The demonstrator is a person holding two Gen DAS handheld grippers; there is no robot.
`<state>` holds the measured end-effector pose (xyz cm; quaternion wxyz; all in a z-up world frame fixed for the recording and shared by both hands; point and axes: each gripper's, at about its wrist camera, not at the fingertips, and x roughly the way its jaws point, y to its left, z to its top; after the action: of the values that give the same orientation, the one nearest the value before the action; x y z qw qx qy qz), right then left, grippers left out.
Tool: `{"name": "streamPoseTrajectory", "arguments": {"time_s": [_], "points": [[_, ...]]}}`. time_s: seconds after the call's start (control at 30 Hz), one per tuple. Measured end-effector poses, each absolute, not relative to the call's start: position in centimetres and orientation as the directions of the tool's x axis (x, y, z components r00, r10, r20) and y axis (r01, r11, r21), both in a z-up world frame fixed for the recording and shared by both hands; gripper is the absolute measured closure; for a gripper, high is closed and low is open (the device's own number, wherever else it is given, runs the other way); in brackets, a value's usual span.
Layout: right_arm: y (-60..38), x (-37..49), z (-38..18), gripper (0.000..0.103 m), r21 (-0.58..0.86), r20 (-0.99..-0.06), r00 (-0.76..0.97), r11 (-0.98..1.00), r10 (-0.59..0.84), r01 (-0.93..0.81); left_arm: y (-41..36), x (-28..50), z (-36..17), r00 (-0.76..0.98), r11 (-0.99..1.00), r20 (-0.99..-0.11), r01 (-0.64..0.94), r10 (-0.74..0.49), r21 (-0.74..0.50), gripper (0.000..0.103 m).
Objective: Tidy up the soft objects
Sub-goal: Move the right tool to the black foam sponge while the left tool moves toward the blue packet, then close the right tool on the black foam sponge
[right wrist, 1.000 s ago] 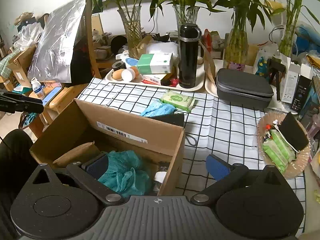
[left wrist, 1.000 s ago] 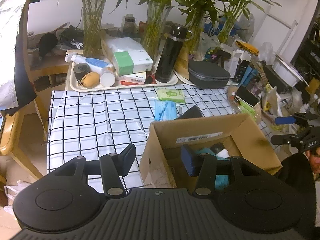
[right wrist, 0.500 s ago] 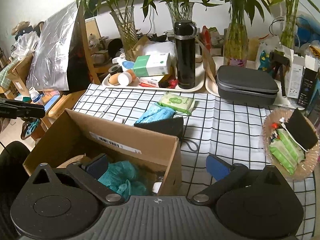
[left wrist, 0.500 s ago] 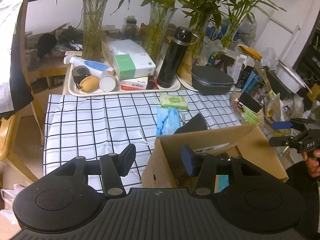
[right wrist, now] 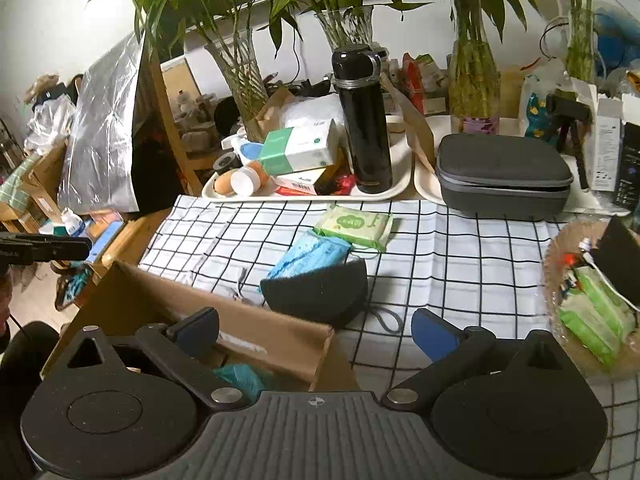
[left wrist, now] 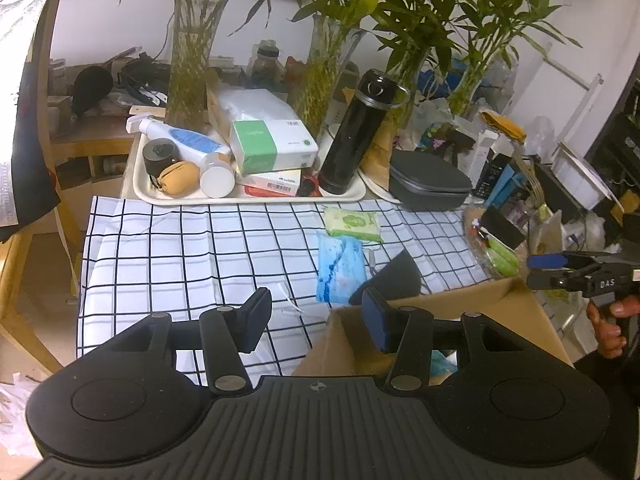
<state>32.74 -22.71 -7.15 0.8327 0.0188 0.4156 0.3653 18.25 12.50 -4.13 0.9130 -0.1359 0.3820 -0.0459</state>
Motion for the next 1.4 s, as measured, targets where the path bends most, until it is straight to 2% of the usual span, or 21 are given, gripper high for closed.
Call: {"name": "streamPoseTrajectory", "arguments": {"time_s": [0.03, 0.37, 0.43, 0.77, 1.2, 1.4], "points": [[-22.8, 33.1, -7.4, 0.006, 0.347, -0.674, 0.383, 0.728, 0.632, -0.592, 12.7, 18.4, -4.2, 0.704, 0.958, -0.684, -0.021, -0.188, -0.285, 0.054], [-23.1, 36.5, -9.7, 0.009, 0.424, -0.650, 0.359, 0.712, 0.670, -0.559, 14.6, 20.1, -5.5, 0.726, 0.953, -0.662, -0.031, -0.185, -0.300, 0.054], [-23.1, 37.2, -10.3, 0.013, 0.434, -0.653, 0.355, 0.715, 0.669, -0.548, 15.0, 20.5, -5.7, 0.730, 0.952, -0.658, -0.034, -0.184, -0.304, 0.054], [-22.1, 40.2, -13.6, 0.017, 0.463, -0.671, 0.308, 0.706, 0.675, -0.537, 16.5, 23.2, -8.1, 0.729, 0.950, -0.654, -0.018, -0.201, -0.312, 0.054], [-19.4, 43.5, -17.2, 0.024, 0.535, -0.681, 0.170, 0.642, 0.712, -0.549, 17.6, 26.5, -11.7, 0.720, 0.938, -0.659, -0.032, -0.218, -0.345, 0.054], [-18.7, 45.1, -19.5, 0.025, 0.606, -0.674, 0.100, 0.625, 0.732, -0.493, 17.8, 27.6, -13.5, 0.713, 0.932, -0.672, -0.071, -0.203, -0.356, 0.054]]}}
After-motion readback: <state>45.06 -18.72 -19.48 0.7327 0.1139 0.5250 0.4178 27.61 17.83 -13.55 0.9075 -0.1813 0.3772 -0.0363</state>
